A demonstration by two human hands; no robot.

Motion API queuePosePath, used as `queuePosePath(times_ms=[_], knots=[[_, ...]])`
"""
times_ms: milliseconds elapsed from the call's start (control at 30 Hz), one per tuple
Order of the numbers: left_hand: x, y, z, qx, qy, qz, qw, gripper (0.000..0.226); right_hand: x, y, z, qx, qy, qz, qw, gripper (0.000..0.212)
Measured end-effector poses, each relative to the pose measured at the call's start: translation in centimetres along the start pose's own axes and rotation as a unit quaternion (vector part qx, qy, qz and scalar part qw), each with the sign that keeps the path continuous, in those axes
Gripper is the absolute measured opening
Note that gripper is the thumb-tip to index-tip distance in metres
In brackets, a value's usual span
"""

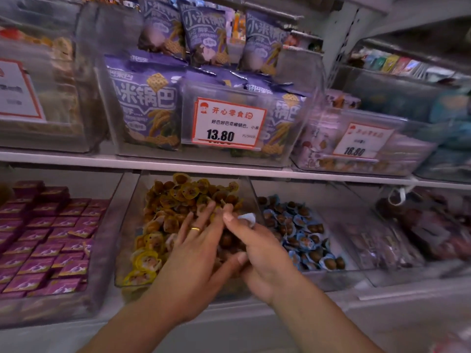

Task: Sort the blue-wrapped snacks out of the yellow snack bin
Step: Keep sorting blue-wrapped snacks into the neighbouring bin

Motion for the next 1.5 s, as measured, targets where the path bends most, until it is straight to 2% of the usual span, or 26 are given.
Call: queuePosePath(times_ms=[67, 167, 233, 300, 333, 367, 400, 467, 533, 600, 633, 700, 767, 800, 867, 967, 1067, 1133, 1200, 1333, 1433, 1500], knots=[[-0.3, -0.5, 0.4, -0.012, 0.024, 0.037, 0.999, 0.073, 1.8, -1.3, 0.6, -0.007, -0.051, 0.032, 0.998, 0.017], [1.6, -1.2, 0.7, -0.033, -0.029, 0.087, 0.995, 0.067, 5.6, -4.6, 0.3, -0.059, -0.115, 0.066, 0.989, 0.005], [3.1, -1.4, 0.6, -0.038, -0.066, 0.079, 0.994, 0.062, 8.4, -7.6, -1.2, -0.112, -0.133, 0.098, 0.98, 0.01], [4.2, -1.5, 0.6, -0.037, -0.083, 0.058, 0.994, 0.053, 11.1, -10.1, -3.1, -0.156, -0.138, 0.128, 0.97, 0.005], [4.5, -1.5, 0.6, -0.035, -0.087, 0.045, 0.995, 0.048, 12.4, -11.2, -4.1, -0.172, -0.137, 0.15, 0.964, 0.012], [4.7, -1.7, 0.6, -0.034, -0.088, 0.031, 0.995, 0.045, 13.4, -12.3, -5.1, -0.19, -0.127, 0.199, 0.953, 0.029], [4.8, -1.9, 0.7, -0.038, -0.084, 0.012, 0.996, 0.043, 14.3, -13.5, -5.7, -0.207, -0.101, 0.291, 0.929, 0.048], [5.0, -2.6, 0.7, -0.059, -0.06, -0.044, 0.995, 0.04, 15.2, -15.2, -6.4, -0.219, -0.04, 0.513, 0.829, 0.068], [5.3, -3.8, 0.7, -0.094, -0.038, -0.104, 0.989, 0.034, 15.9, -15.8, -6.4, -0.215, -0.065, 0.624, 0.748, 0.057], [6.2, -5.2, 1.1, -0.122, -0.045, -0.149, 0.98, 0.03, 16.5, -14.9, -5.3, -0.219, -0.188, 0.643, 0.709, 0.035], [6.8, -5.8, 1.3, -0.132, -0.055, -0.163, 0.976, 0.03, 16.5, -13.7, -4.1, -0.219, -0.26, 0.622, 0.705, 0.028], [8.0, -6.6, 1.7, -0.139, -0.084, -0.173, 0.971, 0.032, 15.5, -10.5, -2.1, -0.196, -0.355, 0.553, 0.728, 0.028], [9.3, -7.1, 2.2, -0.133, -0.126, -0.158, 0.97, 0.035, 12.9, -5.4, -1.1, -0.126, -0.397, 0.521, 0.745, 0.027], [10.0, -7.2, 2.5, -0.127, -0.148, -0.141, 0.971, 0.036, 11.3, -2.6, -1.0, -0.077, -0.408, 0.529, 0.74, 0.028], [11.4, -7.3, 2.9, -0.117, -0.194, -0.091, 0.97, 0.037, 7.1, 2.5, -2.3, 0.026, -0.387, 0.588, 0.71, 0.031], [12.7, -7.5, 3.5, -0.124, -0.225, -0.036, 0.966, 0.036, -0.4, 7.3, -6.4, 0.153, -0.274, 0.684, 0.658, 0.038], [12.9, -7.4, 3.6, -0.116, -0.206, -0.042, 0.971, 0.038, -6.2, 9.5, -10.2, 0.213, -0.187, 0.77, 0.571, 0.052], [13.1, -7.4, 3.8, -0.113, -0.199, -0.04, 0.973, 0.036, -8.2, 9.5, -11.6, 0.228, -0.159, 0.8, 0.532, 0.056], [13.4, -7.7, 4.0, -0.114, -0.191, -0.032, 0.974, 0.039, -8.4, 9.0, -11.8, 0.234, -0.162, 0.805, 0.521, 0.053], [13.8, -7.8, 4.0, -0.109, -0.178, -0.031, 0.977, 0.035, -5.5, 6.8, -11.0, 0.227, -0.132, 0.829, 0.494, 0.029], [13.8, -7.9, 3.8, -0.11, -0.177, -0.025, 0.978, 0.03, -3.0, 5.3, -10.3, 0.187, -0.094, 0.848, 0.487, 0.028], [13.7, -7.9, 3.8, -0.114, -0.174, -0.022, 0.978, 0.028, -2.9, 5.3, -9.8, 0.184, -0.081, 0.865, 0.46, 0.028]])
Point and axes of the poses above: each hand's wrist, its own z-axis away from the middle knuckle, its own y-axis out of the palm, x = y × z, the point moved 7 cm from there along -z, towards the middle knuckle, and after that the axes turned 13 degrees about -z, right-handed, at the moved point
